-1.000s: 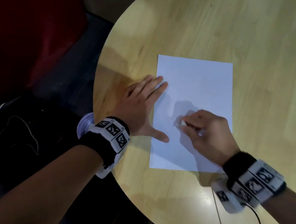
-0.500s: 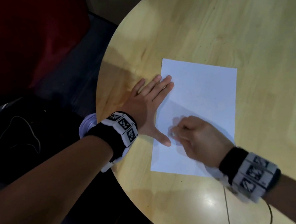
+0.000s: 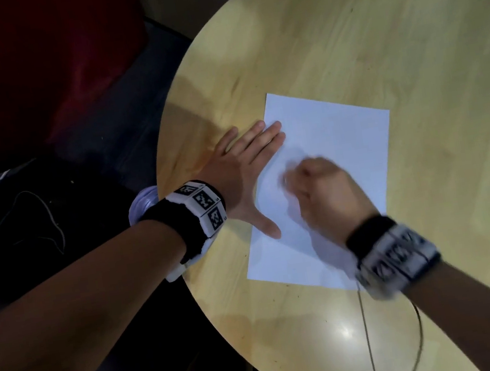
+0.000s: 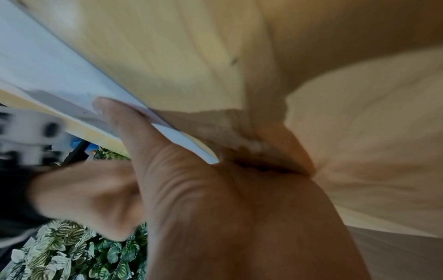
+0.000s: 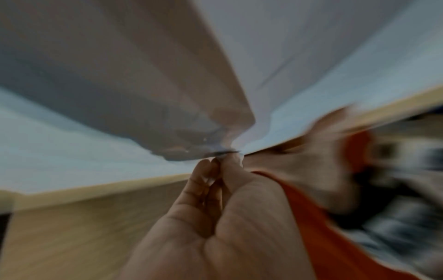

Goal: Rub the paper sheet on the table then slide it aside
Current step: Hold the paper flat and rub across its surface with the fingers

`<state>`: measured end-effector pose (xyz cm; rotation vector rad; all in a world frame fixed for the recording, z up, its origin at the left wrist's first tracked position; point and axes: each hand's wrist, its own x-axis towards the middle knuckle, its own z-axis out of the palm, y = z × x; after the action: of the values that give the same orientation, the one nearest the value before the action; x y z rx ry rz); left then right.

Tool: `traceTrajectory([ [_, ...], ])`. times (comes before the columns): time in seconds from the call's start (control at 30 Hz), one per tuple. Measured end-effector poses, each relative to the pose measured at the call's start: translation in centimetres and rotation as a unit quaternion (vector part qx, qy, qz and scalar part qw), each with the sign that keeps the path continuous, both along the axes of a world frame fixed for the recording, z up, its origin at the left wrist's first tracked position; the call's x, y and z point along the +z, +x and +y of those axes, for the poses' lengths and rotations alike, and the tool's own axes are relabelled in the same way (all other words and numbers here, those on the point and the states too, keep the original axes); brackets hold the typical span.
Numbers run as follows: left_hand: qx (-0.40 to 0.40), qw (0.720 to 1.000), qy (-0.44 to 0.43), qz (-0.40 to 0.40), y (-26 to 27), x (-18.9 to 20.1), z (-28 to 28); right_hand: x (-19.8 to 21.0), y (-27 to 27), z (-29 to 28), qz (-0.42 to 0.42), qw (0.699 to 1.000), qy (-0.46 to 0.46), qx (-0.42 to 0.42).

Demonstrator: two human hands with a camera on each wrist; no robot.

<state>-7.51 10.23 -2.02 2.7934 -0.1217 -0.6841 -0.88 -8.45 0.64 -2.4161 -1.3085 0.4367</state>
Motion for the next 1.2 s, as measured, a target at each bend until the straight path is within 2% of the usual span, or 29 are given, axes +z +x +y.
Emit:
traceTrajectory([
  [0.07, 0.002, 1.000, 0.002, 0.005, 0.0, 0.0, -0.2, -0.4, 3.0, 2.3, -0.043, 0.996, 0.014, -0.073],
  [0.13, 0.003, 1.000, 0.004, 0.005, 0.0, 0.0, -0.2, -0.7, 2.4, 2.4, -0.040, 0.993, 0.025, -0.105],
  [0.27, 0.004, 1.000, -0.001, -0.017, -0.2, -0.2, -0.1, 1.0, -4.3, -2.0, 0.026, 1.000, 0.010, -0.004],
  [0.33, 0.005, 1.000, -0.003, -0.018, -0.2, -0.2, 0.0, 1.2, -3.9, -2.2, 0.037, 0.999, 0.006, 0.031],
  [0.4, 0.005, 1.000, -0.001, -0.007, -0.1, -0.1, -0.1, 0.3, -0.7, -0.2, 0.014, 1.000, 0.012, 0.009],
  [0.5, 0.011, 1.000, 0.002, 0.000, 0.0, -0.2, -0.2, -1.0, 2.4, 2.5, -0.033, 0.997, 0.018, -0.072],
  [0.57, 0.015, 1.000, -0.004, -0.004, 0.0, -0.3, -0.3, -1.1, 0.5, 1.8, -0.023, 0.996, 0.019, -0.083],
  [0.7, 0.016, 1.000, 0.000, -0.014, -0.2, -0.1, -0.3, 0.8, -5.0, -2.0, 0.037, 0.999, -0.003, -0.008],
  [0.77, 0.016, 1.000, -0.002, -0.010, 0.0, 0.0, -0.3, 0.7, -2.8, -1.0, 0.032, 0.999, 0.013, 0.004],
  [0.87, 0.017, 1.000, -0.007, 0.000, 0.1, -0.1, -0.3, -0.1, 2.7, 2.4, -0.034, 0.996, 0.026, -0.077],
  [0.93, 0.016, 1.000, -0.009, 0.001, 0.1, -0.2, -0.3, -0.5, 3.3, 2.9, -0.043, 0.994, 0.020, -0.101],
  [1.1, 0.019, 1.000, 0.004, -0.013, -0.1, -0.1, -0.4, 0.6, -4.7, -2.4, 0.035, 0.999, -0.006, -0.003],
  [1.2, 0.018, 1.000, 0.008, -0.005, 0.0, 0.0, -0.4, 0.7, -2.0, -0.9, 0.034, 0.999, 0.012, 0.025],
])
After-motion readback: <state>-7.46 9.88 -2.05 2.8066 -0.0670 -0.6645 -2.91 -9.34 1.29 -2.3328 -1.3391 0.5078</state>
